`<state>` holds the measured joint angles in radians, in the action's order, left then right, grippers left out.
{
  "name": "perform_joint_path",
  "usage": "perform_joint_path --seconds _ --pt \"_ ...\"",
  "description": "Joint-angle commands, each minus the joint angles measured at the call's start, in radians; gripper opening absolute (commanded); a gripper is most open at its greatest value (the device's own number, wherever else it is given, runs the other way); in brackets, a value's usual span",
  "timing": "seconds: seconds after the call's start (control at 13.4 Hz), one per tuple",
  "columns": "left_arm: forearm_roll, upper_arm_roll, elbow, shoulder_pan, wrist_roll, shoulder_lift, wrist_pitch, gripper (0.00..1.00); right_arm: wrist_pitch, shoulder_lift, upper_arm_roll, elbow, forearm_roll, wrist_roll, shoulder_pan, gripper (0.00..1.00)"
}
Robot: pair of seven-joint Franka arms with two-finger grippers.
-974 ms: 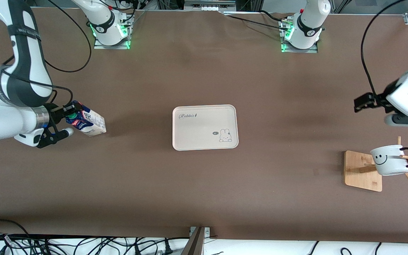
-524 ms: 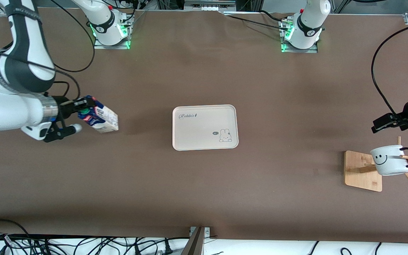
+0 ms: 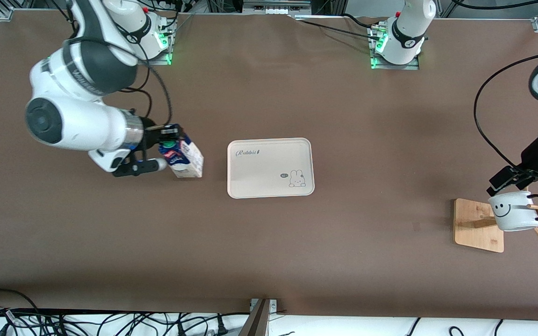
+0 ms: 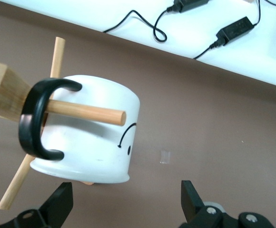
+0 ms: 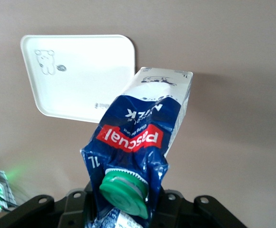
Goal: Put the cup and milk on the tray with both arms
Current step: 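Carry the carton toward the tray while the left gripper reaches the mug, then lower the carton onto the tray while the left gripper grasps the mug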
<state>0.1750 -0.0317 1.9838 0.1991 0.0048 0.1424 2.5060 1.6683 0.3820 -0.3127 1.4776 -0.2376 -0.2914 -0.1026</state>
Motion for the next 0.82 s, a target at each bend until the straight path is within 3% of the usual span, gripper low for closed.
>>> perform_joint_path --seconds 0.0,0.37,0.75 --pt "0.047 -0.010 0.156 0.005 0.007 -0.075 0.195 1.00 0.085 0.005 0.000 0.004 -0.016 -0.128 -0.051 0.42" --pt "0.256 -0.034 0.121 -0.007 0.009 0.006 0.292 1.00 0.211 0.067 0.000 0.004 -0.011 -0.204 -0.161 0.42" --pt "0.258 -0.039 0.049 -0.004 0.033 0.062 0.292 1.00 0.214 0.110 0.000 0.006 0.044 -0.132 -0.226 0.42"
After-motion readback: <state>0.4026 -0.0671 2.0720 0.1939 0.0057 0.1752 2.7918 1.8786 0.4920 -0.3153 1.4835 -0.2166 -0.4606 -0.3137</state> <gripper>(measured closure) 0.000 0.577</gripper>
